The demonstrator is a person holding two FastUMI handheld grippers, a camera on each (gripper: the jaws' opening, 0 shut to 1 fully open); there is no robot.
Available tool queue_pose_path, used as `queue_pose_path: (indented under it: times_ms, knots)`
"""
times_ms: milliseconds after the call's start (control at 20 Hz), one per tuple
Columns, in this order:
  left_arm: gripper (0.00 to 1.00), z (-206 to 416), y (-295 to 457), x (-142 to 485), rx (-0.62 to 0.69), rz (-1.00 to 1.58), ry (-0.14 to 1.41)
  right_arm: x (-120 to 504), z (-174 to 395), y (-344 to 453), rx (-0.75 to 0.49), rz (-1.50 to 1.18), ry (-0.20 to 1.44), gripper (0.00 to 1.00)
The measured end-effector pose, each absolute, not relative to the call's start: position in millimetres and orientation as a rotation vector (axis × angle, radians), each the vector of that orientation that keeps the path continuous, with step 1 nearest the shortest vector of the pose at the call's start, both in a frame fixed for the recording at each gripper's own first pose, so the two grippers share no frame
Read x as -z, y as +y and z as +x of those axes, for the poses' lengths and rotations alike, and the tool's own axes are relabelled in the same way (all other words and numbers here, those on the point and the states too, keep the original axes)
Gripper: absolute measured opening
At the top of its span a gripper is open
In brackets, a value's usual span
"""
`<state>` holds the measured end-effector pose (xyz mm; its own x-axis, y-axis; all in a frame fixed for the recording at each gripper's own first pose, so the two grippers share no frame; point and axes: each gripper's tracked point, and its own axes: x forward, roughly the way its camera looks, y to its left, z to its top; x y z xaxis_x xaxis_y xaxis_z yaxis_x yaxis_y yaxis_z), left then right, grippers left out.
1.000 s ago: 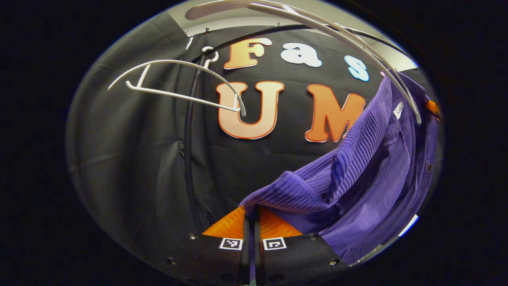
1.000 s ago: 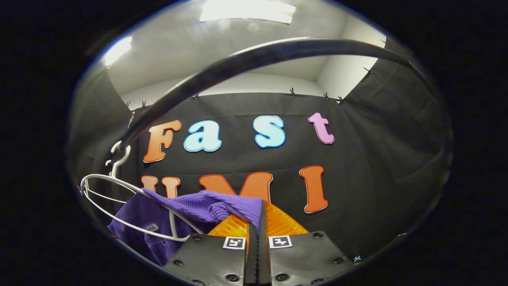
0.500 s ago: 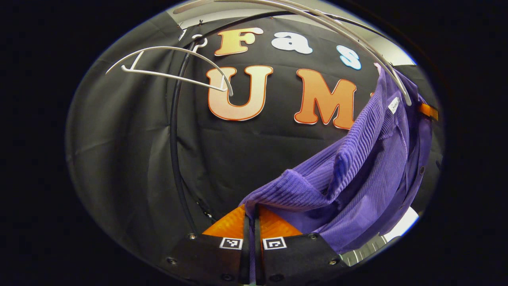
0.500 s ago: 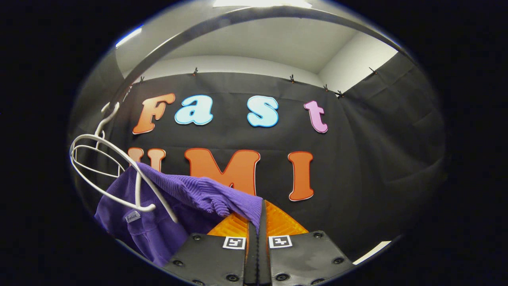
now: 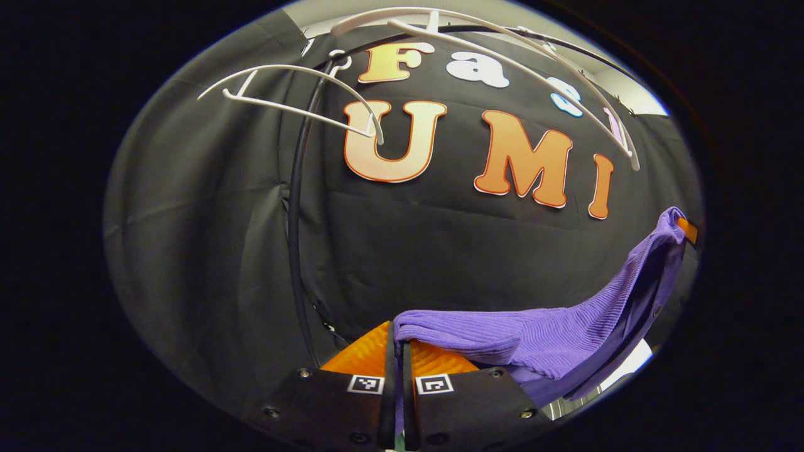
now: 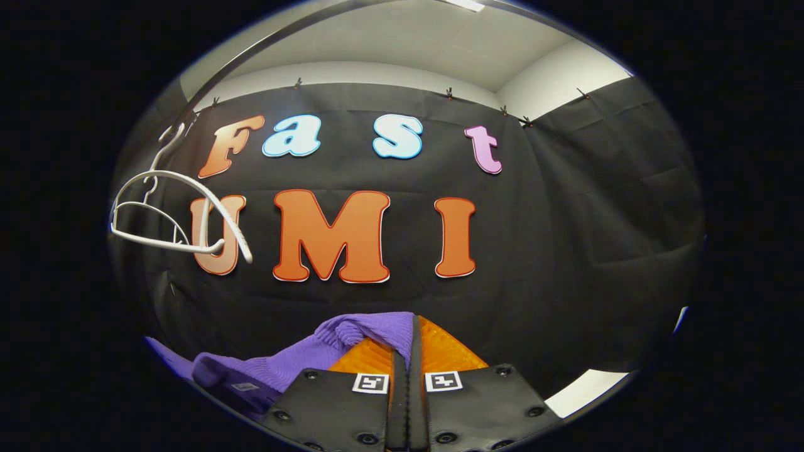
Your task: Grasp the clothes on the hanger with both hands and then place them into the laundry hamper below.
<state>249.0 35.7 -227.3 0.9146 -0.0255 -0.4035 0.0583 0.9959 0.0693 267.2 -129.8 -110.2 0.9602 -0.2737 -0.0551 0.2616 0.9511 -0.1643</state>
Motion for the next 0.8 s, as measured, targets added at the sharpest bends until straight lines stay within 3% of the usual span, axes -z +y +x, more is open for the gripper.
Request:
queue_pose_path:
  times_ms: [150, 350, 650, 800]
  knots:
    - [0.05, 243, 22, 216, 0.073, 0.062, 0.400, 116, 261, -112, 0.202, -0.167, 0.107, 0.08]
    - [0.06, 227, -35, 226, 0.214, 0.014, 0.414, 173, 252, -78, 0.109, -0.136, 0.244, 0.08]
    - [0.06, 195, -103, 294, 0.340, -0.034, 0.582, 273, 236, -27, -0.021, -0.062, 0.485, 0.08]
    - [0.05, 169, -117, 341, 0.336, -0.084, 0.737, 333, 213, -13, -0.026, 0.010, 0.646, 0.08]
